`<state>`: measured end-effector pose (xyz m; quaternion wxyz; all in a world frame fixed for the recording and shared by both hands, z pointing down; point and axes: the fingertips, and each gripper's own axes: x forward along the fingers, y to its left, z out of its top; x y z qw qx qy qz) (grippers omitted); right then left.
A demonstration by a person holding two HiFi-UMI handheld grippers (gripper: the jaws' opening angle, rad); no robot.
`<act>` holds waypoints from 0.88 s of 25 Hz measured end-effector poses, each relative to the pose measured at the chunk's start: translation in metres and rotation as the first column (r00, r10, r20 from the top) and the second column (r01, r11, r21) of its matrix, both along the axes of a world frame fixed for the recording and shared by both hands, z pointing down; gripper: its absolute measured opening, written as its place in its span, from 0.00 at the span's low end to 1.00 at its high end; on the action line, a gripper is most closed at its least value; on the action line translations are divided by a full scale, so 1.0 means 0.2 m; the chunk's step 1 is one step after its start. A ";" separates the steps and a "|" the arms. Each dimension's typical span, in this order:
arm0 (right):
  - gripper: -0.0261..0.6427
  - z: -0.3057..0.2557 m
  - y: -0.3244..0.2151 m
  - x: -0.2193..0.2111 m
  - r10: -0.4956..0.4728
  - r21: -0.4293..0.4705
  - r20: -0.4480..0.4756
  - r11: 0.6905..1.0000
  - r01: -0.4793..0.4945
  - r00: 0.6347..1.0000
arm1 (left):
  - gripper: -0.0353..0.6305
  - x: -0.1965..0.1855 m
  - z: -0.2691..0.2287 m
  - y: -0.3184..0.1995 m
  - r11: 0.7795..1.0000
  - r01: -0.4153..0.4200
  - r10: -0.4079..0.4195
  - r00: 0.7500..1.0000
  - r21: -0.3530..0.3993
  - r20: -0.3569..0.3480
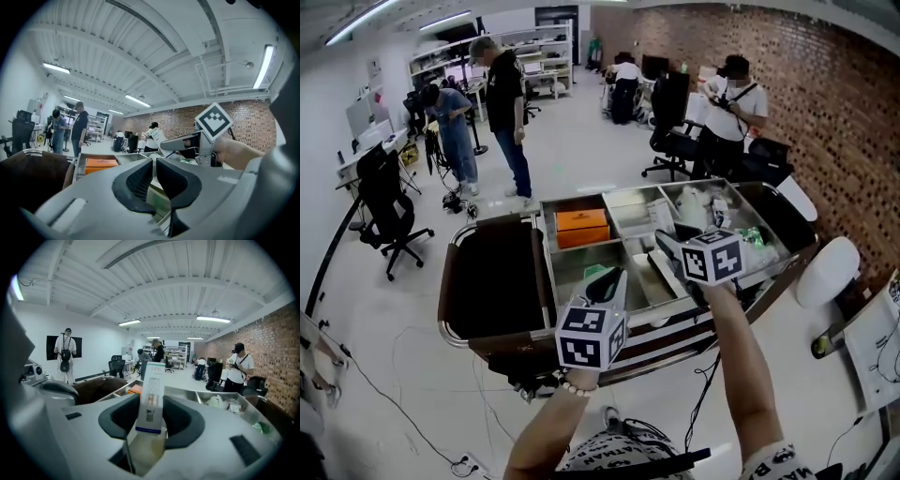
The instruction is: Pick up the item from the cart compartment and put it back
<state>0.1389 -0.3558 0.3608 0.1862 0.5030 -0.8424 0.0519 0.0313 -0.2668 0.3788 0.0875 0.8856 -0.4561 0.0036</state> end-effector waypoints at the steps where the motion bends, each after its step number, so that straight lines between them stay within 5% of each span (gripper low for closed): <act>1: 0.29 0.00 -0.06 0.01 0.003 -0.020 -0.008 1.000 -0.003 1.000 | 0.10 0.02 -0.01 -0.03 1.000 -0.002 0.002 1.000 -0.001 0.002; 5: 0.29 0.03 -0.33 0.03 0.020 -0.114 -0.031 0.993 -0.024 0.999 | 0.19 0.06 -0.03 -0.15 1.000 0.013 -0.013 1.000 -0.003 0.016; 14: 0.29 0.31 -0.83 0.09 0.049 -0.328 -0.125 0.941 -0.087 0.991 | 0.19 0.10 -0.04 -0.35 0.999 0.050 -0.051 0.998 0.004 0.045; 22: 0.29 0.64 -1.08 0.12 0.030 -0.498 -0.195 0.858 -0.125 0.980 | 0.19 0.10 0.00 -0.53 0.995 0.095 -0.094 0.994 -0.015 0.054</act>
